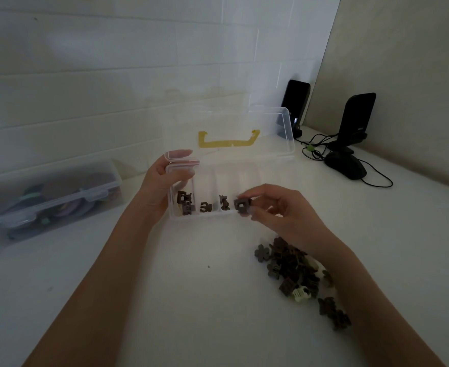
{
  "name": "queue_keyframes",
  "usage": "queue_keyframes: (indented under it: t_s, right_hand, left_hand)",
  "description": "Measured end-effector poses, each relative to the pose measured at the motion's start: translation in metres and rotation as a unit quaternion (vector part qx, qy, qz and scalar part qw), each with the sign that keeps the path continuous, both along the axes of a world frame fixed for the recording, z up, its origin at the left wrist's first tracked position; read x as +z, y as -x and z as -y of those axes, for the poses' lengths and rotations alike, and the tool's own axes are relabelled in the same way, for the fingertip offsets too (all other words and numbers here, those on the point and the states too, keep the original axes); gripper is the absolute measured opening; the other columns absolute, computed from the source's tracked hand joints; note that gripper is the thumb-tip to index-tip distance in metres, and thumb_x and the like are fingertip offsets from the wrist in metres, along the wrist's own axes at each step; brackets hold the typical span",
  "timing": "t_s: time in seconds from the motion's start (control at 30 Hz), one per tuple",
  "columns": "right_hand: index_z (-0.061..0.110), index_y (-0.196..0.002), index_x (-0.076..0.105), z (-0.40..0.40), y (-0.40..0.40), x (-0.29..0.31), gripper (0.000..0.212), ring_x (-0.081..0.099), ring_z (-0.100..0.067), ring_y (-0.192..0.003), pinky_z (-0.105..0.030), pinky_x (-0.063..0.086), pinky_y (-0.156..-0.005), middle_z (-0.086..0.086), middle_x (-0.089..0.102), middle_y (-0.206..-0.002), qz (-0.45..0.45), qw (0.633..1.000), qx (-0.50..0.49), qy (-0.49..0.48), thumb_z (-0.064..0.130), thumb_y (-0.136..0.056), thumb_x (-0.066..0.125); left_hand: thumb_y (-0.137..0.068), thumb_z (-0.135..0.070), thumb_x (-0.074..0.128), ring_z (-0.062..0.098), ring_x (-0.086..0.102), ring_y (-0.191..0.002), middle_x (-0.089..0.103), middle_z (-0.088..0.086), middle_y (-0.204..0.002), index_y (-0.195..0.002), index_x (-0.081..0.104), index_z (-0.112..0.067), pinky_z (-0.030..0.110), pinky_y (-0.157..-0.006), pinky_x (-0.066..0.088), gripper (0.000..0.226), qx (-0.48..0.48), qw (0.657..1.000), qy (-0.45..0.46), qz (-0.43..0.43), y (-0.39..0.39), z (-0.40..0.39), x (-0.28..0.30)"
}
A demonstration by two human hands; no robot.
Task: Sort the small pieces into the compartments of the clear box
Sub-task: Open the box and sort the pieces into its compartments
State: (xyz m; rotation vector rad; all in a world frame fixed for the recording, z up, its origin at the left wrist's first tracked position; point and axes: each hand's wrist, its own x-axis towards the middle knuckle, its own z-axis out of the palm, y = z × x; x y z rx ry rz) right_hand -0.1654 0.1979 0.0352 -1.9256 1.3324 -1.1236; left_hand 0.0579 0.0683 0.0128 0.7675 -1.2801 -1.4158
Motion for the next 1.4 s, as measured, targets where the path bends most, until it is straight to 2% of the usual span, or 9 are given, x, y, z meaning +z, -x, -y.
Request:
queue_keyframes:
  t_s: [0.13,0.33,0.53,0.63,0.77,0.93,1.07,1.2,1.4]
  right_hand:
    - [0.023,-0.104,0.068,0.012,-0.037,0.014,0.021,0.052,-0.004,-0.062,-0.012,0.041,-0.060,0.013,0.061,-0.071,-0.093,0.993,0.010,0.069,0.014,-0.086,0.065]
    - [0.030,-0.115,0.059,0.035,-0.082,0.019,0.026,0.056,-0.015,-0.084,-0.031,0.041,-0.067,0.005,0.062,-0.086,-0.330,0.930,-0.070,0.144,0.026,-0.089,0.057]
    - [0.030,-0.087,0.066,0.008,-0.015,0.006,0.008,0.052,-0.001,-0.061,-0.011,0.040,-0.058,0.014,0.061,-0.071,-0.189,0.981,-0.029,0.037,0.023,-0.084,0.066]
    - [0.033,-0.086,0.069,-0.011,0.022,-0.003,0.008,0.059,0.000,-0.071,-0.008,0.042,-0.061,0.017,0.066,-0.078,-0.170,0.985,-0.032,-0.009,0.029,-0.080,0.065]
    - [0.046,-0.097,0.066,-0.029,0.038,-0.015,0.025,0.053,0.006,-0.100,-0.005,0.036,-0.084,0.027,0.064,-0.101,-0.199,0.979,-0.023,-0.032,0.055,-0.074,0.060]
    - [0.046,-0.104,0.066,-0.036,0.029,-0.028,0.028,0.033,0.007,-0.120,-0.027,0.033,-0.102,0.032,0.050,-0.122,-0.226,0.973,-0.026,-0.042,0.052,-0.076,0.062]
    - [0.043,-0.100,0.068,-0.034,0.019,-0.029,0.020,0.040,0.005,-0.117,-0.041,0.035,-0.103,0.031,0.057,-0.115,-0.227,0.973,-0.029,-0.036,0.044,-0.080,0.065]
    - [0.036,-0.093,0.071,-0.032,0.016,-0.032,0.012,0.045,0.003,-0.109,-0.043,0.039,-0.099,0.027,0.064,-0.102,-0.211,0.976,-0.047,-0.026,0.033,-0.081,0.069]
    - [0.031,-0.084,0.069,-0.032,0.008,-0.027,0.013,0.061,0.000,-0.092,-0.012,0.044,-0.083,0.021,0.070,-0.091,-0.102,0.991,-0.074,0.033,0.019,-0.080,0.071]
  left_hand:
    - [-0.062,-0.010,0.070,0.004,0.065,-0.084,0.072,-0.010,-0.088,-0.098,0.067,-0.028,0.023,-0.079,0.047,0.040,0.002,1.000,0.004,0.007,0.001,0.000,0.000]
    - [-0.064,-0.008,0.066,0.005,0.067,-0.080,0.074,-0.007,-0.084,-0.099,0.065,-0.023,0.017,-0.069,0.051,0.038,0.005,0.999,0.037,0.002,0.001,-0.005,0.001]
    - [-0.062,-0.011,0.072,0.005,0.065,-0.084,0.073,-0.009,-0.087,-0.095,0.068,-0.029,0.027,-0.086,0.044,0.038,0.000,1.000,-0.001,-0.004,0.001,-0.003,0.001]
    - [-0.063,-0.010,0.071,0.006,0.063,-0.086,0.072,-0.009,-0.088,-0.095,0.068,-0.029,0.028,-0.087,0.044,0.037,-0.001,1.000,-0.008,-0.006,0.002,-0.002,0.001]
    - [-0.062,-0.011,0.071,0.007,0.062,-0.088,0.069,-0.008,-0.091,-0.097,0.067,-0.027,0.026,-0.085,0.045,0.039,-0.003,1.000,-0.008,-0.007,0.003,-0.003,0.002]
    - [-0.062,-0.010,0.074,0.004,0.063,-0.085,0.070,-0.011,-0.089,-0.097,0.067,-0.028,0.023,-0.080,0.047,0.040,-0.003,1.000,-0.002,-0.005,0.002,-0.004,0.000]
    - [-0.064,-0.012,0.073,0.003,0.063,-0.082,0.071,-0.011,-0.087,-0.095,0.069,-0.030,0.025,-0.082,0.046,0.036,-0.003,1.000,0.000,-0.007,0.001,-0.004,-0.001]
    - [-0.064,-0.013,0.073,0.003,0.064,-0.082,0.072,-0.012,-0.088,-0.094,0.069,-0.031,0.025,-0.081,0.046,0.035,-0.005,1.000,0.006,0.000,0.001,-0.004,-0.001]
    - [-0.063,-0.012,0.072,0.002,0.065,-0.081,0.072,-0.011,-0.088,-0.094,0.069,-0.031,0.024,-0.080,0.047,0.036,-0.005,1.000,0.007,-0.001,0.001,-0.004,-0.001]
